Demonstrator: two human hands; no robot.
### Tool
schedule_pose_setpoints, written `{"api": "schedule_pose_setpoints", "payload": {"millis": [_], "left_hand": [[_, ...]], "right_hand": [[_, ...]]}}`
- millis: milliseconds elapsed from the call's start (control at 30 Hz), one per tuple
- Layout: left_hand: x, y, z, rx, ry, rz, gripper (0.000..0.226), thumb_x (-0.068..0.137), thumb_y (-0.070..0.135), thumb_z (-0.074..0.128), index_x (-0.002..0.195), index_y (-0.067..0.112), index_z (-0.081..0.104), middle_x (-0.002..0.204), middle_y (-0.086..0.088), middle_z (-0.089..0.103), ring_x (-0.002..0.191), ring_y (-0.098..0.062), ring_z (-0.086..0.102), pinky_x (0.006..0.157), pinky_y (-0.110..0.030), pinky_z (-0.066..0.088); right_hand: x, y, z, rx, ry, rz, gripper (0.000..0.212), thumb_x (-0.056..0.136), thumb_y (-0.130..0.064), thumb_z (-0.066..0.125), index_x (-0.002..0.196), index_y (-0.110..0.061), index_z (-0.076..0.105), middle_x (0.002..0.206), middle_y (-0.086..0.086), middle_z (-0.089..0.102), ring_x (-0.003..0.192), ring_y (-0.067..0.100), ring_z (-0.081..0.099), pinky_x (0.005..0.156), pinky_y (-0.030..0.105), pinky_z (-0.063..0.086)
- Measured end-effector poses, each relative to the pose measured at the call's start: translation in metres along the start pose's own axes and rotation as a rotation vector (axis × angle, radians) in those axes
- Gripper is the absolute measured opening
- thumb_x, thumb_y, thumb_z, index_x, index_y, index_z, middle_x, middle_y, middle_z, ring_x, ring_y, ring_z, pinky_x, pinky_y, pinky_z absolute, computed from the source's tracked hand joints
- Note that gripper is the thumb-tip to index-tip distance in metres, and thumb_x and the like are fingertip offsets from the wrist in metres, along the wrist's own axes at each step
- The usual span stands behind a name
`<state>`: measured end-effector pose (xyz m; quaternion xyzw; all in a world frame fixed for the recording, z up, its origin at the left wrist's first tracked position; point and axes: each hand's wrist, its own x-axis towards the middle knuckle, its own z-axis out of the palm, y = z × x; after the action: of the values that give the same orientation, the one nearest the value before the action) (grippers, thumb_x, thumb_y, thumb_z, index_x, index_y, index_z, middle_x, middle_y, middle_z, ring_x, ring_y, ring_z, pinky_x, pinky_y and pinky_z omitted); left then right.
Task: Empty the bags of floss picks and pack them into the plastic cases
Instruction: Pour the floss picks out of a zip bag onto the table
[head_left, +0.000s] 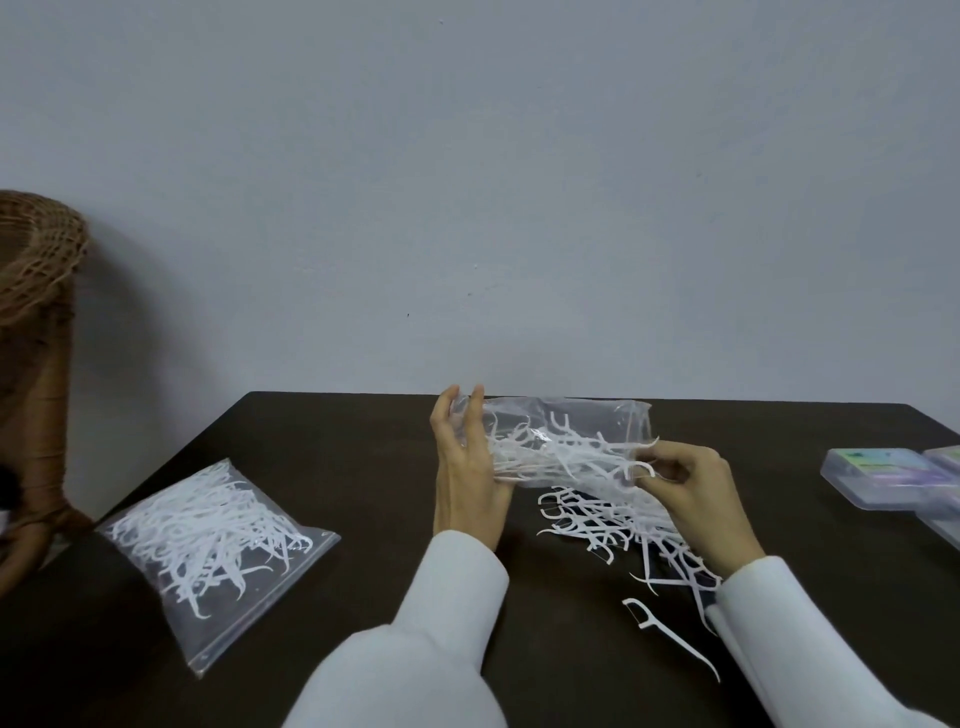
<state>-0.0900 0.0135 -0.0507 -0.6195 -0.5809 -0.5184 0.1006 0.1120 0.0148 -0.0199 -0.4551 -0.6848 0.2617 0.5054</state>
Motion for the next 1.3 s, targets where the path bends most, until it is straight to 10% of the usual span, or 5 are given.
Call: {"api": "schedule_pose_setpoints", "payload": {"millis": [467, 1300], "left_hand": [[0.011, -0.020, -0.018, 0.019, 0.061, -0.256, 0.094, 0.066, -0.010, 0.076, 0.145, 0.014, 0.030, 0.150, -0.010, 0.012, 0.133, -0.022, 0.034, 0.102, -0.019, 0.027], [0.011, -0.013, -0.018, -0.055, 0.059, -0.277, 0.092, 0.068, -0.007, 0.075, 0.144, 0.014, 0.029, 0.150, -0.009, 0.010, 0.134, -0.022, 0.032, 0.103, -0.016, 0.022]], "right_hand": [[0.006, 0.016, -0.009, 0.272, -0.003, 0.181, 0.016, 0.081, 0.006, 0.063, 0.089, -0.006, 0.070, 0.082, 0.008, 0.074, 0.081, 0.019, 0.071, 0.074, 0.023, 0.057], [0.002, 0.008, -0.013, 0.007, -0.031, 0.118, 0.020, 0.086, -0.006, 0.061, 0.091, -0.023, 0.069, 0.095, -0.011, 0.069, 0.094, 0.001, 0.063, 0.084, 0.018, 0.046]]}}
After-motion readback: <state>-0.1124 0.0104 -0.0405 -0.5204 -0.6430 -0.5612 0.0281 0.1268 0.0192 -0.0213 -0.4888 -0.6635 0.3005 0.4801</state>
